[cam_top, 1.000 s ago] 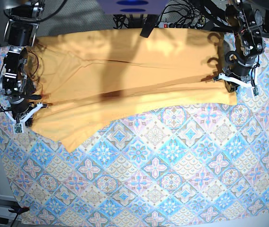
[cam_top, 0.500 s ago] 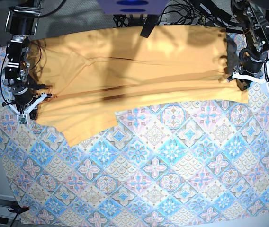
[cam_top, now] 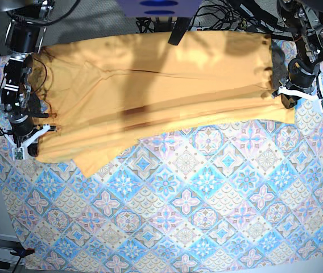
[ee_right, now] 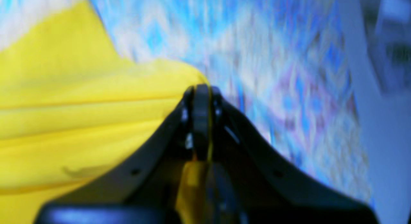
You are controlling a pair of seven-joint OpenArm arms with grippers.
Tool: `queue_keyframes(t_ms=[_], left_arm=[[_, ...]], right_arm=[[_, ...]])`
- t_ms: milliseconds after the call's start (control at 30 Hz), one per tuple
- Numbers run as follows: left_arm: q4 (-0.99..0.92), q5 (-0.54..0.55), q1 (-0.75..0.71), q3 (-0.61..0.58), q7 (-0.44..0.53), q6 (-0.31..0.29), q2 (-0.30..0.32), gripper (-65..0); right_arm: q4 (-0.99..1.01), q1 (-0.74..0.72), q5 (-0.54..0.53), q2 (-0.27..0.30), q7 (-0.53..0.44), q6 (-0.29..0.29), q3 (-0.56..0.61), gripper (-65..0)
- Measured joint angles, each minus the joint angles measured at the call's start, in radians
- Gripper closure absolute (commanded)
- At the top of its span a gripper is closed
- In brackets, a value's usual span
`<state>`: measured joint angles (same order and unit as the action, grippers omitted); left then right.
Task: Fold the T-shirt properly
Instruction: 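Lift the hem half with both grippers and fold it toward the collar, then lay the folded edge near the collar and open both grippers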
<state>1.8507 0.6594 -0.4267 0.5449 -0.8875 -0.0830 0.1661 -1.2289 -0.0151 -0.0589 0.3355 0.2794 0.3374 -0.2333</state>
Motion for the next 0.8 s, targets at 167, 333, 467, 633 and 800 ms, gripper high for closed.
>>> queue_keyframes(t_ms=[167,333,467,633,800], left_arm=[[0.000,0.000,-0.007,0.000,0.001,0.000,-0.003,0.0],[0.001,-0.011,-0.028,0.002,0.002,0.008,0.003,0.0],[0.001,-0.011,-0.025,0.002,0.002,0.005,0.002,0.0],[0.001,-0.015,-0.028,0.002,0.001,0.005,0.003,0.0],[0.001,-0.015,-0.034,-0.003,-0.023,0.004,0.003,0.0]], right_arm=[[-0.003,0.021,0.008,0.005,0.013,-0.013,0.032,0.0],[-0.071,0.135,0.007,0.002,-0.002,-0.014,0.052,0.0],[-0.100,0.185,0.006,0.005,0.002,-0.020,0.049,0.0],[-0.108,0.206,0.006,0.006,-0.003,-0.019,0.049,0.0],[-0.108,0.214,0.006,0.006,0.002,-0.016,0.029,0.0]])
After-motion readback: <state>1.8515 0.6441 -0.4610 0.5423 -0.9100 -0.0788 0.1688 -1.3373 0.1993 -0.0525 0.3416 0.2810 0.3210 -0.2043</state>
